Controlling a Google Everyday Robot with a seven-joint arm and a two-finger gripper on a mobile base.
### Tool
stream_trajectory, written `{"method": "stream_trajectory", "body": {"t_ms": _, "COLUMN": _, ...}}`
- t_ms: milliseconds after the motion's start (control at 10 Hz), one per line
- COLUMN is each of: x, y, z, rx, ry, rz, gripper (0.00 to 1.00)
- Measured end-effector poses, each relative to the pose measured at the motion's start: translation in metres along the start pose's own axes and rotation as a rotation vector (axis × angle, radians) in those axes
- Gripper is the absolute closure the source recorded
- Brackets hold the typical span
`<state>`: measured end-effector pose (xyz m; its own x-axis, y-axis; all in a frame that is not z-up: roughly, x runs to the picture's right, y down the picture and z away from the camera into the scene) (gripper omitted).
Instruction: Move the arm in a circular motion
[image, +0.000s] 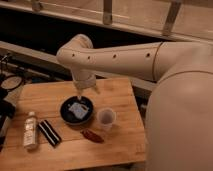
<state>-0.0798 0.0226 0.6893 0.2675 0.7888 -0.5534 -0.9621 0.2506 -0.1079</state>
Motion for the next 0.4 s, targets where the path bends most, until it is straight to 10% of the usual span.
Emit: {"method": "stream_trajectory", "body": {"t_ms": 400, "x": -0.0007, "y": 0.0001, "z": 0.0004, "rx": -0.002, "ry": -0.001, "rz": -0.004, "gripper": 0.35}}
